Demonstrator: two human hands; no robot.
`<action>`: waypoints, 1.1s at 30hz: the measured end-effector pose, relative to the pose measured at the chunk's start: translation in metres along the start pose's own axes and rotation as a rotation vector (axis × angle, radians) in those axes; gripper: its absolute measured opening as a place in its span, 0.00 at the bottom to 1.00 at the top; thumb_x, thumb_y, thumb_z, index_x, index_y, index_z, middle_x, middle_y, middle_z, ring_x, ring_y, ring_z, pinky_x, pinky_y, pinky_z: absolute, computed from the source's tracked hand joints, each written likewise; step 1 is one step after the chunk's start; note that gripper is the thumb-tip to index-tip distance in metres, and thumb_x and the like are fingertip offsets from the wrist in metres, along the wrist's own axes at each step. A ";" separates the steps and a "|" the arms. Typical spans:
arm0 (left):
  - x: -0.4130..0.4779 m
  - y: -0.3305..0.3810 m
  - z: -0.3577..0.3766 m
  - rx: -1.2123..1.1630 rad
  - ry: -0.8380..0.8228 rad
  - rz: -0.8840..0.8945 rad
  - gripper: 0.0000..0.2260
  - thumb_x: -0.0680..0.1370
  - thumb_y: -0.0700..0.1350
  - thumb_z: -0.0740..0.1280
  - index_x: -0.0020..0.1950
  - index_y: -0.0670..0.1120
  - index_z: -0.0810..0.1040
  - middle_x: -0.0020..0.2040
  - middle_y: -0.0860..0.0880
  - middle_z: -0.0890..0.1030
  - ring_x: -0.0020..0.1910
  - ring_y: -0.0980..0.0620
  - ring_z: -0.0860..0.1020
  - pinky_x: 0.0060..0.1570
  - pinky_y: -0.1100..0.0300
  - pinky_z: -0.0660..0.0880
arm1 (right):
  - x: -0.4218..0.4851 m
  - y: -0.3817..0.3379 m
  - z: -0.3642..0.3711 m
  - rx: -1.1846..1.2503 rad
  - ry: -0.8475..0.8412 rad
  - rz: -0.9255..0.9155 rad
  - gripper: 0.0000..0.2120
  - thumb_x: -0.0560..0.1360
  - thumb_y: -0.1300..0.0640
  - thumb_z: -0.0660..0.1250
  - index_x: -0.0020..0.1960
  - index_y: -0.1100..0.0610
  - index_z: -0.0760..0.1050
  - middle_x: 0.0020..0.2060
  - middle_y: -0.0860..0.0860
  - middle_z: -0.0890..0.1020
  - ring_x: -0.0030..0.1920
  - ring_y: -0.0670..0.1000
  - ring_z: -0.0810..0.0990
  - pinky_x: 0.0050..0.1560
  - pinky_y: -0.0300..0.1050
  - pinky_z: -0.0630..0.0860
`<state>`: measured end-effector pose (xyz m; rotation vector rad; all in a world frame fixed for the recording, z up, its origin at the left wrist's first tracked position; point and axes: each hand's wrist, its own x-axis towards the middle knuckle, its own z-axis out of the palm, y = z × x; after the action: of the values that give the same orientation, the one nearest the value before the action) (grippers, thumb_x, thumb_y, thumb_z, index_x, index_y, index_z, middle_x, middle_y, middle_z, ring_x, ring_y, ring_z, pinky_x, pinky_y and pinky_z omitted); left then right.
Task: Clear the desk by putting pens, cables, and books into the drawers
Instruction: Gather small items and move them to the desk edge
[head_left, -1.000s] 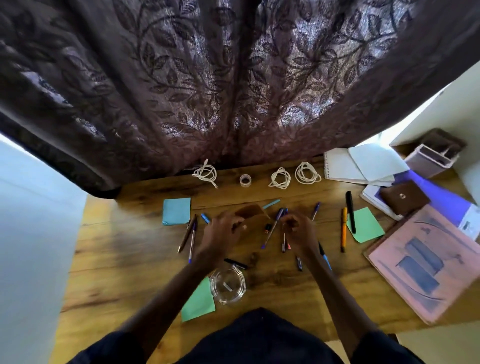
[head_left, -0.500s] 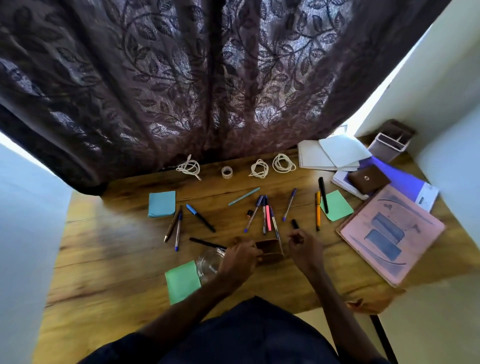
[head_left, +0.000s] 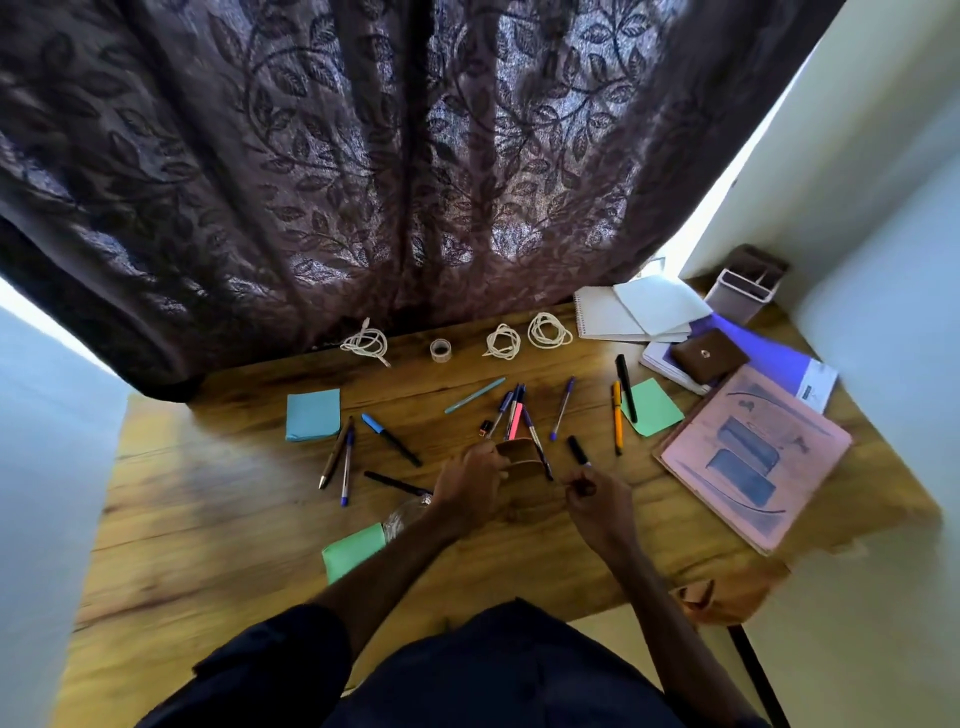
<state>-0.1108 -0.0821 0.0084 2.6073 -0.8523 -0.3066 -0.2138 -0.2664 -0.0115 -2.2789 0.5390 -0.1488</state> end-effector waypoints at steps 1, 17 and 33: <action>0.002 0.002 0.001 -0.002 0.005 0.003 0.12 0.82 0.46 0.65 0.64 0.50 0.81 0.58 0.50 0.79 0.57 0.51 0.79 0.46 0.61 0.68 | 0.000 0.000 0.000 0.000 -0.001 0.001 0.10 0.72 0.68 0.71 0.47 0.55 0.84 0.41 0.47 0.84 0.39 0.40 0.81 0.37 0.26 0.74; 0.016 0.000 0.012 -0.122 -0.044 0.088 0.13 0.76 0.52 0.72 0.58 0.48 0.82 0.54 0.50 0.82 0.53 0.53 0.80 0.50 0.60 0.77 | -0.016 -0.009 -0.008 0.021 0.031 -0.012 0.10 0.74 0.66 0.71 0.52 0.55 0.82 0.48 0.48 0.85 0.43 0.40 0.82 0.44 0.34 0.79; -0.052 -0.046 0.002 -0.269 0.199 -0.244 0.05 0.81 0.47 0.66 0.51 0.48 0.81 0.46 0.54 0.81 0.38 0.61 0.76 0.33 0.71 0.65 | 0.040 -0.031 0.030 -0.370 -0.225 -0.193 0.30 0.73 0.59 0.73 0.73 0.57 0.68 0.69 0.55 0.75 0.72 0.57 0.65 0.70 0.57 0.69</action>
<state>-0.1291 -0.0170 -0.0084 2.4367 -0.3953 -0.2057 -0.1596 -0.2443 -0.0122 -2.6632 0.2411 0.1230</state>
